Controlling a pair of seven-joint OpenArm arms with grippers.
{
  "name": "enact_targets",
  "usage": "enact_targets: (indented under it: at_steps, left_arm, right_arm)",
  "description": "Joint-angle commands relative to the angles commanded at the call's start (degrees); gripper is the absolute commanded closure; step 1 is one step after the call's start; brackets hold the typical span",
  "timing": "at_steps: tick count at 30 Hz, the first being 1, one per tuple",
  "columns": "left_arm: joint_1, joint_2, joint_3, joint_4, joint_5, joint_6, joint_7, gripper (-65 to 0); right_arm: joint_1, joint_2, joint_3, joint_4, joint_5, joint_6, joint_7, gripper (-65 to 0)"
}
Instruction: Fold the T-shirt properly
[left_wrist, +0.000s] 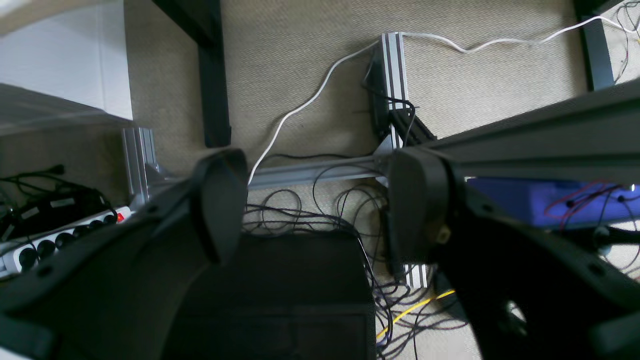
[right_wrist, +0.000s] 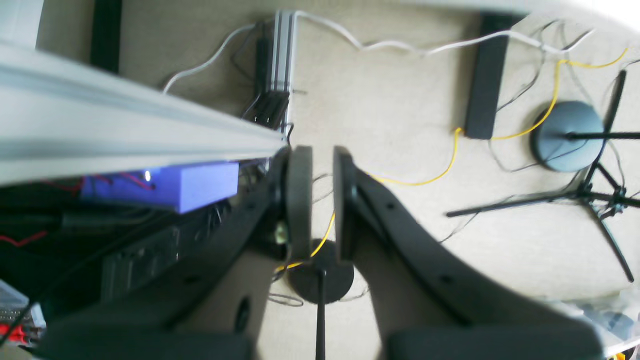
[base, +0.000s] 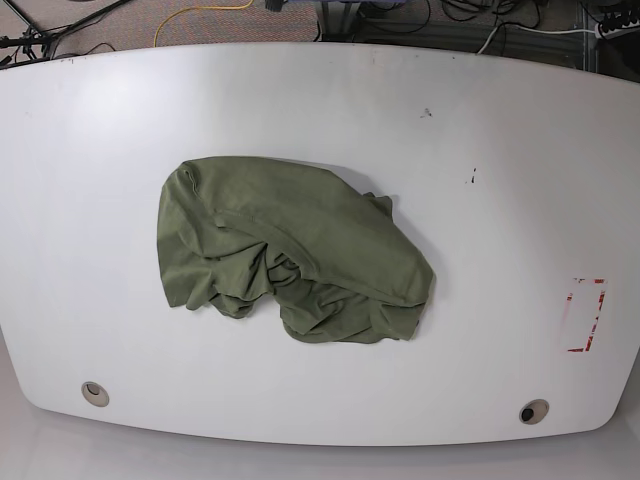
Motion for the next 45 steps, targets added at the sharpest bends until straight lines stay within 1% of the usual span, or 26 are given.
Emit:
enact_targets:
  at_steps: [5,7,15,19,21,25,29,39,41,45]
  left_arm:
    - [-0.29,-0.03,-0.13,-0.3,0.11,-0.02,0.16,-41.4]
    - [-0.12,0.1,-0.29,0.05,-0.16,0.1,-0.04,-41.3]
    - [0.14,0.09,-0.4,1.7,-0.07,-0.04,0.26,-41.2]
    - [0.63,0.3,-1.47,4.44,0.1,0.24,0.55,-41.5]
    - [0.64,0.33,-1.62,5.13,0.11,0.23,0.53,-41.5]
    - [0.71,0.4,-2.21,6.56,0.01,0.3,0.39,-41.5]
    - [0.48,0.49,-2.92,7.77,-0.44,0.18,0.14,-41.6]
    - [-0.02,-1.31,-3.33,7.97,-0.48,0.43,0.6,-42.4]
    - [0.18,-2.31,-2.97,7.32,-0.26,0.62,0.96,-42.7]
    - [0.02,-2.69,-2.82,7.09,-1.1,0.54,1.02,-43.0]
  right_arm:
    - [0.76,-0.03,-0.19,-0.59,-0.02,-0.1,0.03,-6.5]
    - [0.62,0.02,-0.07,-1.15,1.97,0.34,0.16,-6.7]
    - [0.97,0.2,-0.21,-0.97,4.96,0.67,0.2,-6.7]
    - [1.14,0.61,0.09,-0.11,8.85,0.69,0.17,-6.9]
    - [1.25,0.71,0.12,-0.03,9.6,0.73,0.19,-6.9]
    - [1.16,0.8,0.15,0.14,9.82,0.8,0.31,-6.8]
    - [1.04,0.78,0.22,0.39,8.91,0.69,0.19,-6.9]
    - [1.39,1.73,0.31,0.02,11.17,-0.16,0.68,-7.0]
    - [1.88,1.83,0.58,0.12,13.3,-0.06,0.71,-6.6]
    - [2.27,1.76,0.61,0.2,13.33,-0.3,1.0,-6.6]
